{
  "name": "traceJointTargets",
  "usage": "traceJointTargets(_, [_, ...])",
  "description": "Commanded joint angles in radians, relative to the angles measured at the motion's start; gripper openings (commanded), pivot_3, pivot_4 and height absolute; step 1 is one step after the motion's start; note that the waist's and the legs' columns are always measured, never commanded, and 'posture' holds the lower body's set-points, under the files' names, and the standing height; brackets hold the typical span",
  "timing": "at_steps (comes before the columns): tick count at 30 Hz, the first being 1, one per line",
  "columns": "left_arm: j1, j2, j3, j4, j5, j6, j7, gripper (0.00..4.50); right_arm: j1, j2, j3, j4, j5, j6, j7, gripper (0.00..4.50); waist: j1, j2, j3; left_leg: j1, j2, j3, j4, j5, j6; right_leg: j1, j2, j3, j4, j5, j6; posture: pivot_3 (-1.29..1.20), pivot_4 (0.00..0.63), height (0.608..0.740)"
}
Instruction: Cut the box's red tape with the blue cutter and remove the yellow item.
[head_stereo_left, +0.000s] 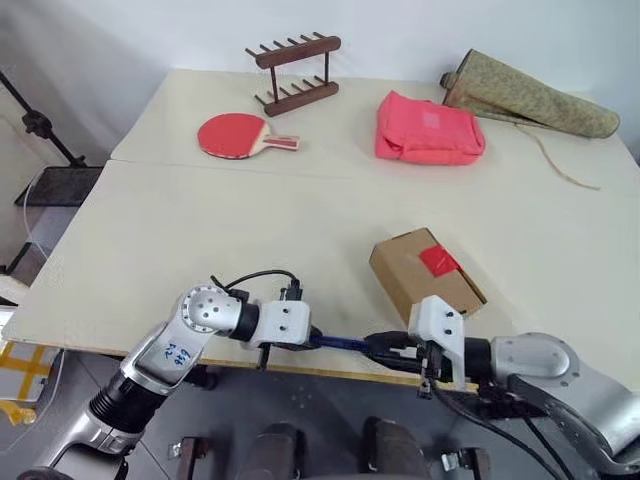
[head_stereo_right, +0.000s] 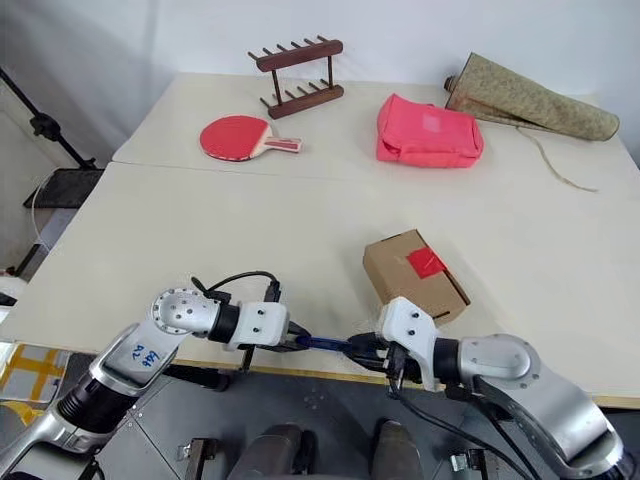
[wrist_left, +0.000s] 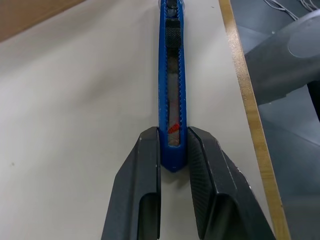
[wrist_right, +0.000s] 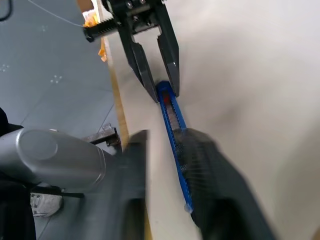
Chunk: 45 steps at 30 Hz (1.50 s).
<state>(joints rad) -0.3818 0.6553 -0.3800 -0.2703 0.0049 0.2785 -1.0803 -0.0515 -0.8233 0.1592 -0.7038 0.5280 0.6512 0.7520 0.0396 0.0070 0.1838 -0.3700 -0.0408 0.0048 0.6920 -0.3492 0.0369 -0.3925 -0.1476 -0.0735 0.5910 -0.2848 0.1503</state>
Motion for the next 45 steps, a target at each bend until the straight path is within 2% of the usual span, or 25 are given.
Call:
traceJointTargets(1, [0.015, 0.004, -0.034, -0.024, 0.029, 0.048, 0.008, 0.41, -0.005, 0.013, 0.037, 0.024, -0.050, -0.022, 0.005, 0.04, 0.000, -0.001, -0.001, 0.000, 0.000, 0.000, 0.000, 0.000, 0.000, 0.000, 0.000, 0.000, 0.000, 0.000, 0.000, 0.00, 0.150, 0.740])
traceJointTargets(15, [0.019, 0.035, -0.018, -0.063, 0.008, 0.086, -0.008, 0.41, 0.053, -0.007, 0.035, 0.116, -0.149, -0.062, 0.040, 0.04, -0.001, -0.008, -0.005, 0.001, 0.000, -0.001, 0.001, 0.000, 0.000, 0.001, 0.000, 0.000, 0.000, 0.000, 0.000, 0.00, 0.150, 0.740])
traceJointTargets(21, [0.009, 0.035, -0.019, -0.080, 0.000, 0.119, -0.012, 0.41, 0.029, 0.005, 0.075, 0.142, -0.200, -0.032, 0.024, 0.04, -0.002, -0.012, -0.007, 0.001, 0.000, -0.002, 0.001, 0.000, 0.000, 0.001, -0.001, 0.000, -0.001, 0.000, 0.000, 0.00, 0.150, 0.740])
traceJointTargets(28, [-0.006, 0.023, -0.022, -0.078, 0.001, 0.147, -0.007, 0.41, 0.011, 0.000, 0.134, 0.137, -0.283, -0.093, 0.048, 0.04, -0.005, -0.017, -0.010, 0.002, 0.001, -0.003, 0.002, 0.000, 0.000, 0.002, -0.001, 0.001, -0.001, 0.000, -0.001, 0.00, 0.150, 0.740])
traceJointTargets(32, [-0.018, 0.010, -0.023, -0.078, -0.005, 0.167, -0.002, 0.41, 0.001, 0.044, 0.033, 0.124, -0.245, -0.252, 0.079, 0.04, -0.011, -0.016, -0.010, 0.002, 0.001, -0.003, 0.002, 0.000, 0.000, 0.002, -0.001, 0.003, -0.001, 0.000, -0.001, 0.00, 0.150, 0.740])
traceJointTargets(35, [-0.019, 0.009, -0.030, -0.075, -0.004, 0.168, -0.004, 0.41, 0.028, 0.040, -0.036, 0.121, -0.218, -0.332, 0.120, 0.04, -0.010, -0.011, -0.007, 0.000, 0.000, -0.003, 0.002, 0.000, 0.000, 0.000, -0.001, 0.003, -0.001, 0.000, -0.001, 0.00, 0.150, 0.740])
traceJointTargets(40, [-0.023, 0.003, -0.040, -0.068, -0.006, 0.166, -0.009, 0.41, 0.117, 0.009, -0.118, 0.119, -0.228, -0.426, 0.165, 0.04, -0.010, -0.010, -0.006, -0.001, 0.000, -0.003, 0.001, 0.000, 0.000, 0.000, 0.000, -0.001, 0.001, 0.000, -0.001, 0.00, 0.150, 0.740])
traceJointTargets(42, [-0.026, 0.001, -0.044, -0.069, -0.007, 0.167, -0.009, 0.41, 0.158, -0.001, -0.132, 0.106, -0.234, -0.441, 0.175, 0.04, -0.009, -0.010, -0.006, -0.001, 0.000, -0.003, 0.001, 0.000, 0.000, 0.000, 0.000, -0.001, 0.000, 0.000, -0.001, 0.00, 0.150, 0.740])
traceJointTargets(45, [-0.032, -0.004, -0.051, -0.066, -0.008, 0.169, -0.011, 0.41, 0.224, -0.022, -0.109, 0.079, -0.253, -0.309, 0.132, 0.04, -0.009, -0.010, -0.006, -0.001, 0.000, -0.003, 0.001, -0.001, 0.001, 0.001, 0.000, -0.001, 0.000, 0.000, -0.001, 0.00, 0.150, 0.740])
